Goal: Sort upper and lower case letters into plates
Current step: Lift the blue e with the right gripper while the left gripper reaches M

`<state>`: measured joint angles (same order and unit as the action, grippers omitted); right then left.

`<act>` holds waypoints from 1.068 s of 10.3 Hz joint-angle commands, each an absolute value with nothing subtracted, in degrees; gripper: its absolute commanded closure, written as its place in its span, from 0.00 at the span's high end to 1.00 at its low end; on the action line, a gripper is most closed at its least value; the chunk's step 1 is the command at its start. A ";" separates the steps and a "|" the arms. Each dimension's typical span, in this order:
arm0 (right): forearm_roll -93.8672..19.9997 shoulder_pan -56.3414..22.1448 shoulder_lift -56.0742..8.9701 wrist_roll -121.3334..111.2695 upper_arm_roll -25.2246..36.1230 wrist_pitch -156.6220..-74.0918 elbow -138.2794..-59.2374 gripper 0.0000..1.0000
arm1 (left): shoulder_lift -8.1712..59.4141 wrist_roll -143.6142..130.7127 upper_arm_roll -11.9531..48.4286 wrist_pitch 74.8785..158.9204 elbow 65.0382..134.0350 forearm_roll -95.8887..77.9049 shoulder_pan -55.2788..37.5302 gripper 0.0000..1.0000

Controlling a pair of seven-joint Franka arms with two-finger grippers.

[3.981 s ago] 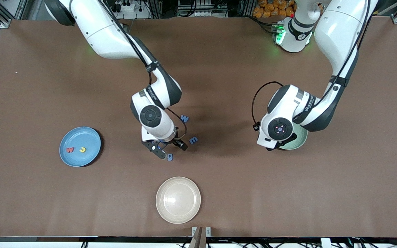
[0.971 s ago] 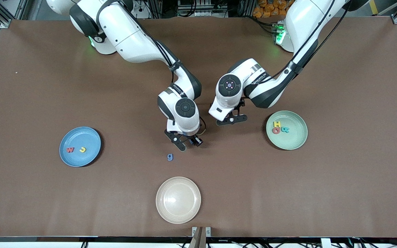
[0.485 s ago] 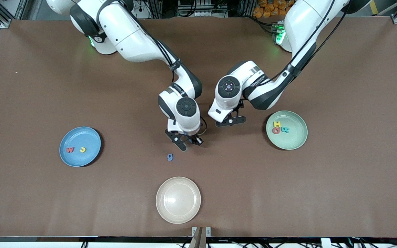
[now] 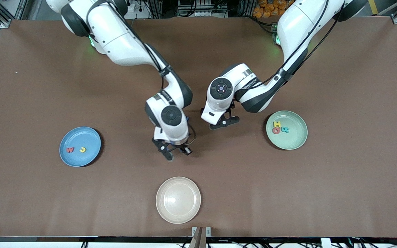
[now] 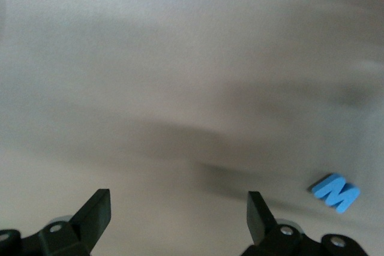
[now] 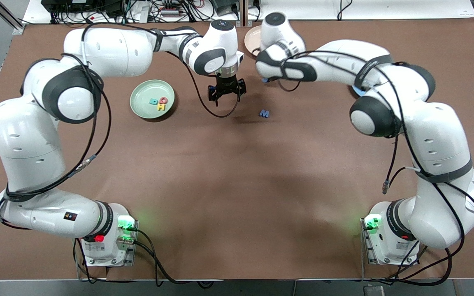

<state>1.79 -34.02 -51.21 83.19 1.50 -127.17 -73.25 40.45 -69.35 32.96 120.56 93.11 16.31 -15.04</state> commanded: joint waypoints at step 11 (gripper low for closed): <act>2.64 -9.87 -35.07 33.36 1.05 -111.62 -89.20 0.00 | 49.83 -50.61 12.75 144.40 84.29 18.46 -41.76 1.00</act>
<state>2.00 -13.18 -38.37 39.33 1.80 -110.73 -84.47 48.00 -58.66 12.75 143.34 85.88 17.00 -42.94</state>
